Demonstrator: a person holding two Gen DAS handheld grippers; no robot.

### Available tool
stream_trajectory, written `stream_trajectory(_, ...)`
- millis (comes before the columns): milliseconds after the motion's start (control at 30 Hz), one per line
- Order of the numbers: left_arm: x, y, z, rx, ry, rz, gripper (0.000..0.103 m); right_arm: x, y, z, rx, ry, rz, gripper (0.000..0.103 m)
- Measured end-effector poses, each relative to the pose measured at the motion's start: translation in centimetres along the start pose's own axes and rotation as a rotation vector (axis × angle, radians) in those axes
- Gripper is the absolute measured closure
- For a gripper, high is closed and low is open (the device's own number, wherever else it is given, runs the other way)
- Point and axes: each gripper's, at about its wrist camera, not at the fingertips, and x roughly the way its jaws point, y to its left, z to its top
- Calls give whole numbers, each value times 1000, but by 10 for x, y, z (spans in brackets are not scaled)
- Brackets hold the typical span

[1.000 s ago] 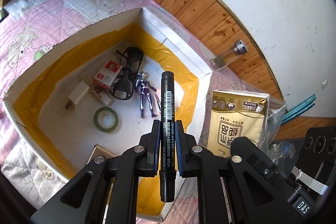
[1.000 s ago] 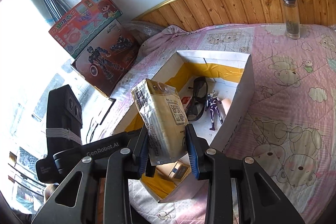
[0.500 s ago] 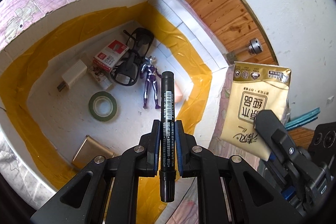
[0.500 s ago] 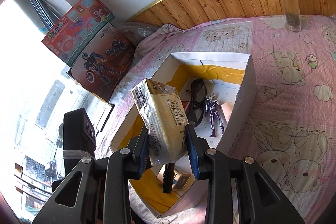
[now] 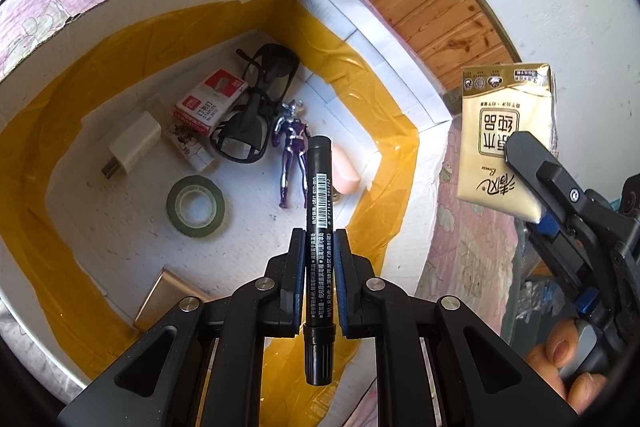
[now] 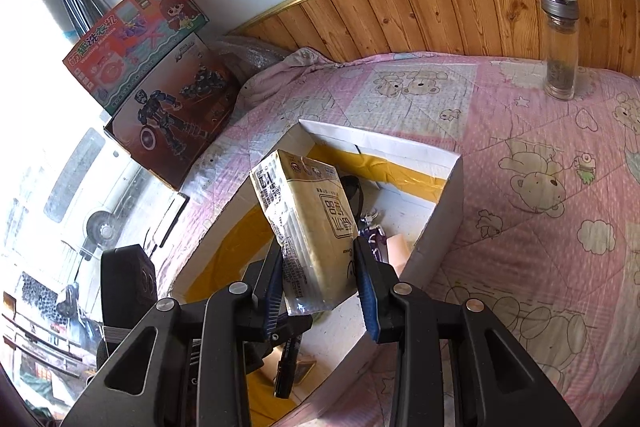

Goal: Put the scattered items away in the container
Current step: 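Carry the marker and tissue pack in both tools over the white box, then open the left tool to drop the marker while the right tool releases the tissue pack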

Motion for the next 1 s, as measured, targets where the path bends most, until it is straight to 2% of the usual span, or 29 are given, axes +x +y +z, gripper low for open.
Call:
stream_trajectory(500, 12, 2, 2, -6, 44, 20, 90, 37, -10, 22, -78, 66, -64, 68)
stream_trajectory(800, 18, -3, 2, 18, 56, 57, 90, 65, -8, 31, -220, 121, -168, 68)
stream_trajectory(933, 19, -6, 5, 30, 48, 65, 90, 78, -13, 34, -247, 147, -196, 67)
stream_trajectory(1000, 20, -8, 7, 36, 51, 56, 87, 85, -16, 36, -252, 159, -209, 63)
